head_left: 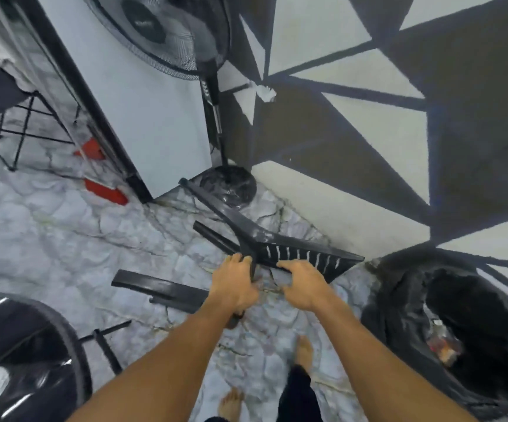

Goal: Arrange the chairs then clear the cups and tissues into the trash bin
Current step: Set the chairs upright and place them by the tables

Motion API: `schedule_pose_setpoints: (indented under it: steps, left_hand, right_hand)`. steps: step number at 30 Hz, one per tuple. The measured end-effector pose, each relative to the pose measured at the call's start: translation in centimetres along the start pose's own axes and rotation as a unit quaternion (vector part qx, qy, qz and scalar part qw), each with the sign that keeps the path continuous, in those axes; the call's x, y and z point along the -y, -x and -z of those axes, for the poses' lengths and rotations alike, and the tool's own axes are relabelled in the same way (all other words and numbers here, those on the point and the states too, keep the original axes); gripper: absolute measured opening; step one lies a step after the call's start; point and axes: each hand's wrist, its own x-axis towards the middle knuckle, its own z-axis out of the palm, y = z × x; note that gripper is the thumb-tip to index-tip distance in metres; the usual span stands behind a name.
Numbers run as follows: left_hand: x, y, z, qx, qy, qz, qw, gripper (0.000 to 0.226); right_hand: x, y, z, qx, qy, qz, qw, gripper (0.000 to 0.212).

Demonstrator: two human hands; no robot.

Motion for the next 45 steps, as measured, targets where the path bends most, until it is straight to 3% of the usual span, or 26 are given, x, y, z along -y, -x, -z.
schedule_pose_setpoints:
  steps: [5,12,16,21,25,27,31,36,40,45]
  left_hand:
    - [0.6,-8.1,-4.3,0.011,0.009,0.100,0.995,0.057]
    - [3.5,-18.2,-15.5,0.023,0.076,0.265,0.961,0.089]
    - [5.9,-21.6,-22.1,0.012,0.062,0.311,0.948,0.111]
    - [6.4,-26.0,-26.4,-0.035,0.002,0.256,0.966,0.115]
    - [4.9,-31.7,-26.6,-0.079,-0.035,0.079,0.993,0.102]
    - [4.4,-35.4,-26.5,-0.065,-0.070,0.032,0.995,0.099]
    - [3.9,-40.4,-27.4,0.027,-0.157,-0.006,0.987,0.080]
    - [3.6,-41.8,-28.6,0.055,-0.203,-0.027,0.977,0.040]
    - [3.9,-41.4,-27.4,0.054,-0.172,-0.066,0.981,0.030]
    - [5.0,-39.6,-22.6,0.052,-0.129,-0.042,0.989,0.023]
  right_hand:
    - [-4.0,-11.4,0.0,0.028,0.017,0.051,0.998,0.057]
    - [-10.4,-27.1,-6.8,0.102,0.158,0.193,0.963,0.071]
    - [-13.5,-34.3,-11.6,0.120,0.202,0.211,0.949,0.080]
    - [-16.5,-38.7,-14.9,0.065,0.209,0.199,0.955,0.088]
    - [-20.2,-40.2,-14.5,0.030,0.175,0.106,0.978,0.092]
    - [-21.9,-40.8,-14.4,0.039,0.169,0.091,0.981,0.091]
    - [-24.6,-42.0,-14.0,0.051,0.166,0.038,0.984,0.086]
    - [-27.4,-42.2,-12.6,0.079,0.220,-0.026,0.972,0.033]
    - [-27.3,-41.5,-11.0,0.111,0.196,-0.001,0.974,0.028]
    - [-23.2,-39.3,-6.3,0.144,0.148,0.040,0.978,0.030]
